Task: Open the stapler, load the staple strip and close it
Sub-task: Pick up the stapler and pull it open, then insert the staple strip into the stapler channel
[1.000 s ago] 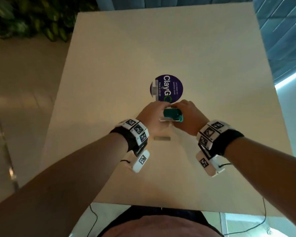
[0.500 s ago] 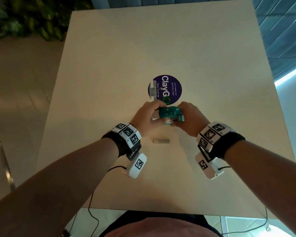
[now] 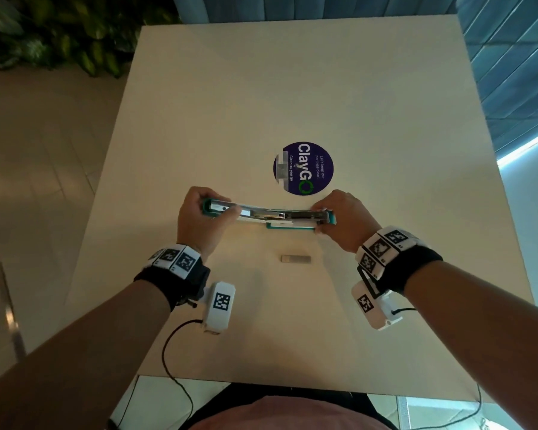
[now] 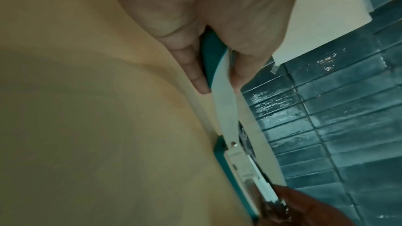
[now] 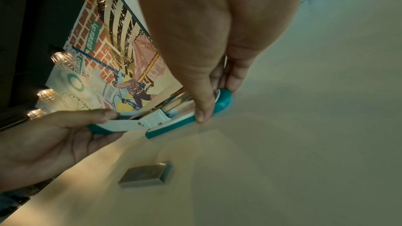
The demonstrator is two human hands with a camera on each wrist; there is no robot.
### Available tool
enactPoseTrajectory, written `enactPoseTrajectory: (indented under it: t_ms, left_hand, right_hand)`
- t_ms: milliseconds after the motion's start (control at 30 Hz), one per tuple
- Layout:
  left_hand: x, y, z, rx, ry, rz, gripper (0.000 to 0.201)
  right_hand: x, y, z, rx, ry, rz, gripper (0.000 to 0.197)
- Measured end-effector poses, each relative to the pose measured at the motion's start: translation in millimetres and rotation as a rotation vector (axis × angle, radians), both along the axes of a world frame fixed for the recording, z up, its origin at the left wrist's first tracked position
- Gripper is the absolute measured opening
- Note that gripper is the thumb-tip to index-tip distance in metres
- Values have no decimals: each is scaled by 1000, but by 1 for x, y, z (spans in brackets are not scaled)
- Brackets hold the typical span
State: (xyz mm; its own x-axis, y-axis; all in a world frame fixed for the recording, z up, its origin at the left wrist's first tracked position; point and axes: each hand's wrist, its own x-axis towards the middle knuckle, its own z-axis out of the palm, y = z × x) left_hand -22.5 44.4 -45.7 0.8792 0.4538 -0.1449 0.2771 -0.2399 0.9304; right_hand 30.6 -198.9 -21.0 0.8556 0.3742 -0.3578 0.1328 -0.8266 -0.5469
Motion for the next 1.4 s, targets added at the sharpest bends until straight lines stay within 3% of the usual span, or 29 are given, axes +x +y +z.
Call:
enactPoseTrajectory:
  t_ms: [133, 367, 500, 600, 700, 766, 833, 1033, 1133, 1233, 1400]
  left_hand:
    - [-2, 5, -12, 137, 73, -75, 26]
    - [5, 13, -30, 585, 93, -288, 28]
    - [7, -10, -16, 579, -106, -452, 34]
    - [13, -32, -9, 491, -96, -653, 47]
    - [20, -42, -13, 495, -70, -755, 48]
    - [23, -45, -15, 525, -52, -740, 41]
    - [24, -46, -18, 544, -56, -701, 35]
    - [27, -46, -21, 541, -52, -689, 31]
    - [26, -47, -21, 545, -46, -686, 31]
    - [26, -47, -21, 540, -36, -680, 30]
    - [24, -47, -23, 538, -52, -676, 30]
  right_hand:
    - [-1, 1, 0, -7, 4, -8, 32]
    - [-4, 0, 1, 3, -13, -14, 29]
    - [-4, -1, -5, -28, -2, -2, 37]
    - [-16, 4, -1, 57, -163, 8, 35]
    - [-40, 13, 5, 71, -230, 182, 29]
    - [-55, 18, -3, -6, -157, 301, 39]
    - [-63, 20, -15, -67, -100, 307, 47]
    - [-62, 21, -23, 3, -152, 255, 19]
    - [-56, 18, -18, 23, -173, 259, 15]
    - [-39, 12, -7, 124, -250, 134, 9]
    - [-3, 5, -1, 70, -302, 92, 10]
